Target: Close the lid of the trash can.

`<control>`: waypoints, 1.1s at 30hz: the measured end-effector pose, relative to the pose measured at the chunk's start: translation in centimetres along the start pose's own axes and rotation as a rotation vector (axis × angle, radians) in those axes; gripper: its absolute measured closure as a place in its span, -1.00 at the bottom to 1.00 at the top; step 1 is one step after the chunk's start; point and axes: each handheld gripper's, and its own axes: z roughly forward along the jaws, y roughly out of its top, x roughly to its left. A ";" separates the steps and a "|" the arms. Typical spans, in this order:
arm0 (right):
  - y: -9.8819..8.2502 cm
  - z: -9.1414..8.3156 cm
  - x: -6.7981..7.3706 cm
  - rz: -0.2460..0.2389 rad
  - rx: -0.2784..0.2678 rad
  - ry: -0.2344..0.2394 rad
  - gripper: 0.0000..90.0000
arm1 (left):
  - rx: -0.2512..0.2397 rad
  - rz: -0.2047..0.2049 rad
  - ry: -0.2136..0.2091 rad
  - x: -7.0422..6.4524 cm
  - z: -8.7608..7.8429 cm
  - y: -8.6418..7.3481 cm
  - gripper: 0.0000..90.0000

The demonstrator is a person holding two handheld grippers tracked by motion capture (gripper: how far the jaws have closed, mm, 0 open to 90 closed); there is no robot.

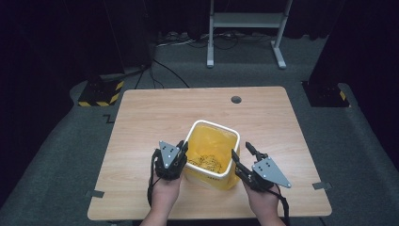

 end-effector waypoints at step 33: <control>-1.0 0.5 -0.2 0.002 0.029 -0.012 0.13 | 0.074 0.025 -0.030 0.3 1.0 -0.8 0.76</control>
